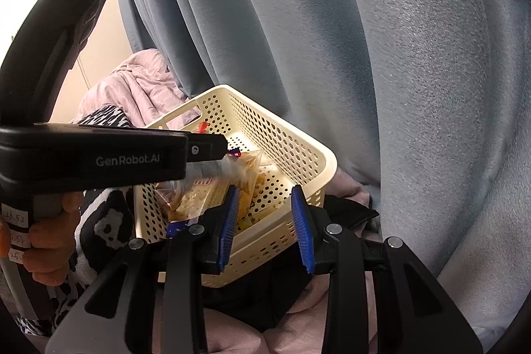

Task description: Organize snacks

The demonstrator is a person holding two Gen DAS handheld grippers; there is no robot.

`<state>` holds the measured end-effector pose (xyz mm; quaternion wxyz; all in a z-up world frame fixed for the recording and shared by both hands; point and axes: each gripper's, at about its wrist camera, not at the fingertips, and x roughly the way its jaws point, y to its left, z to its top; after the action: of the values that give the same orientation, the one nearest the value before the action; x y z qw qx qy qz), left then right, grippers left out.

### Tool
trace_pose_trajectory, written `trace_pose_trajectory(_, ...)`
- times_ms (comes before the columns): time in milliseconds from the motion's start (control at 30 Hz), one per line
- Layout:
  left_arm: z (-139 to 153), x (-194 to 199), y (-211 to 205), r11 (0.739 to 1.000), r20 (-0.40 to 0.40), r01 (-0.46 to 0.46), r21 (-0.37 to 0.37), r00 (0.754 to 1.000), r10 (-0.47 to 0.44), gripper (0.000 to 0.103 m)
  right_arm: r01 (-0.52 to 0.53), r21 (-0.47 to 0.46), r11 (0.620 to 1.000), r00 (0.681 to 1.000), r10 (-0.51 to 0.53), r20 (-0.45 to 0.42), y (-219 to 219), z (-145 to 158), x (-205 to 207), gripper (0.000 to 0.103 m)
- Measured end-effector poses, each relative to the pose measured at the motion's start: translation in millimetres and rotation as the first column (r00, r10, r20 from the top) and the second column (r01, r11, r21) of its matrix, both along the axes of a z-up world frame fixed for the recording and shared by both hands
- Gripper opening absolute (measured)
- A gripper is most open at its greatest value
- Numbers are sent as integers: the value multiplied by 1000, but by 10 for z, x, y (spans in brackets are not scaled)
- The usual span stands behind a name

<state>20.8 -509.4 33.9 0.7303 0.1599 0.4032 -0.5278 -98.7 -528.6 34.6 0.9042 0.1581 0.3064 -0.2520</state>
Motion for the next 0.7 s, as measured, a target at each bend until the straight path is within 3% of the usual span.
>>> trace_pose_trajectory(200, -17, 39, 44, 1000, 11, -11, 7, 1000, 11, 38, -2, 6, 1000, 1000, 2, -1, -4, -15, 6, 34)
trace_pose_trajectory(333, 12, 57, 110, 999, 53, -41, -1, 998, 41, 66, -6, 11, 1000, 1000, 6, -2, -10, -28, 21, 33)
trace_pose_trajectory(433, 41, 50, 148, 999, 93, -52, 3, 994, 52, 68, -7, 13, 1000, 1000, 7, -5, -24, -44, 34, 33)
trace_pose_trajectory(467, 47, 49, 163, 998, 108, -59, 9, 992, 58, 78, -6, 16, 1000, 1000, 6, -5, -26, -46, 40, 34)
trace_pose_trajectory(500, 55, 45, 180, 998, 125, -69, 12, 990, 67, 86, -4, 19, 1000, 1000, 4, -5, -31, -46, 44, 41)
trace_pose_trajectory(533, 64, 39, 189, 997, 146, -83, 12, 986, 80, 96, -1, 21, 1000, 1000, 1, -3, -39, -44, 47, 59)
trace_pose_trajectory(567, 77, 34, 212, 995, 170, -98, 8, 981, 95, 97, 9, 22, 1000, 1000, -9, 6, -42, -35, 36, 65)
trace_pose_trajectory(700, 90, 45, 287, 992, 199, -121, 25, 973, 114, 97, 16, 19, 1000, 1000, -17, 13, -53, -15, 27, 68)
